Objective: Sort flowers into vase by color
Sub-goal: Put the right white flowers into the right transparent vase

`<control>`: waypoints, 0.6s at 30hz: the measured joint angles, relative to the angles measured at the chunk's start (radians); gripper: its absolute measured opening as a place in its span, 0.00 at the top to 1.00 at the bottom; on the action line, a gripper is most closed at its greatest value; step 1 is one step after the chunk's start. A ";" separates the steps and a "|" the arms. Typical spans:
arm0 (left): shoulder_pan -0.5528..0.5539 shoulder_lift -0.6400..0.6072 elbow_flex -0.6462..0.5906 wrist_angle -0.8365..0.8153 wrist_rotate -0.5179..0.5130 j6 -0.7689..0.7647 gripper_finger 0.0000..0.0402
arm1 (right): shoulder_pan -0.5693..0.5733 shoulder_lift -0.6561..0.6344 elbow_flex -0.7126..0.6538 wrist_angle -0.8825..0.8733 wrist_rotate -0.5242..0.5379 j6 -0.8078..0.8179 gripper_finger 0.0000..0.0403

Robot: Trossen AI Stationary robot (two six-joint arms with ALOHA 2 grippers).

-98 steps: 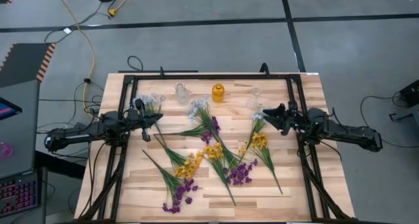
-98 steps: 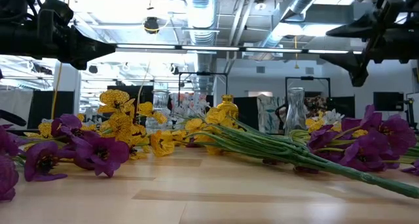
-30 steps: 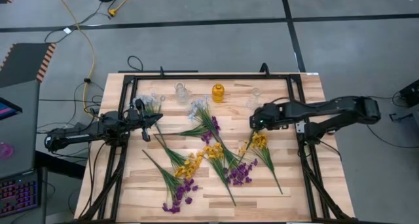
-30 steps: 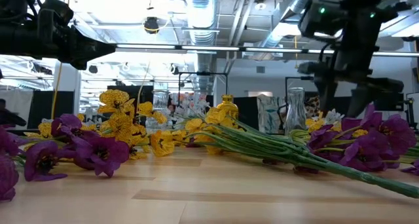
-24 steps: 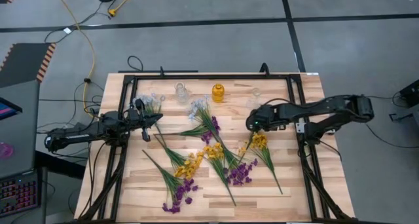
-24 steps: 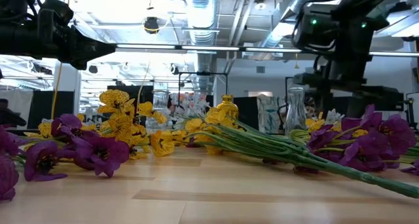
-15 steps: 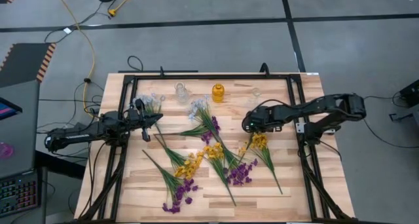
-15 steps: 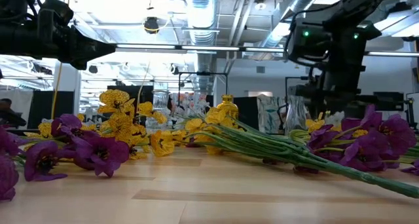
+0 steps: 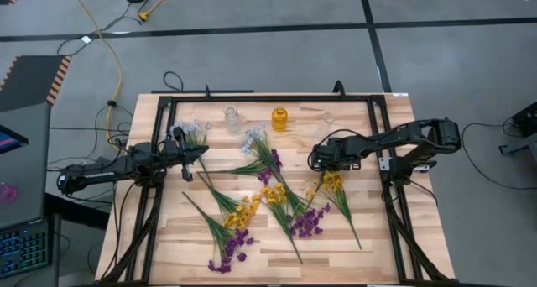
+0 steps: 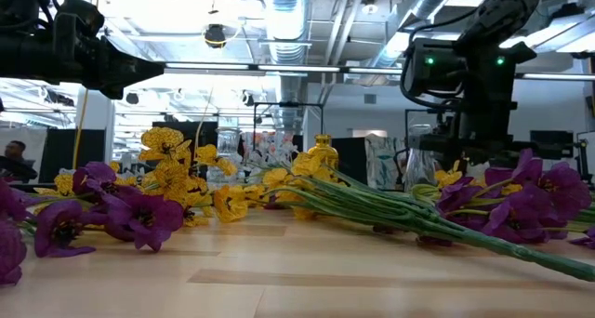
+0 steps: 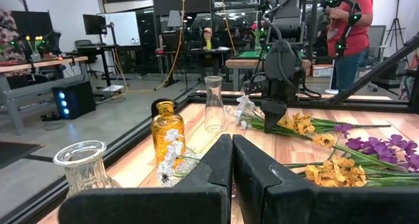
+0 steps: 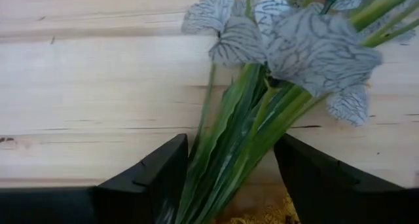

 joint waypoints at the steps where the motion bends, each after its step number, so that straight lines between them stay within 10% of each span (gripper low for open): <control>1: 0.000 0.000 0.000 0.000 0.000 0.000 1.00 | 0.000 -0.003 0.000 0.000 -0.001 0.000 0.39; 18: 0.000 0.000 0.000 0.000 0.000 0.000 1.00 | 0.002 -0.010 -0.002 0.037 -0.003 -0.010 0.82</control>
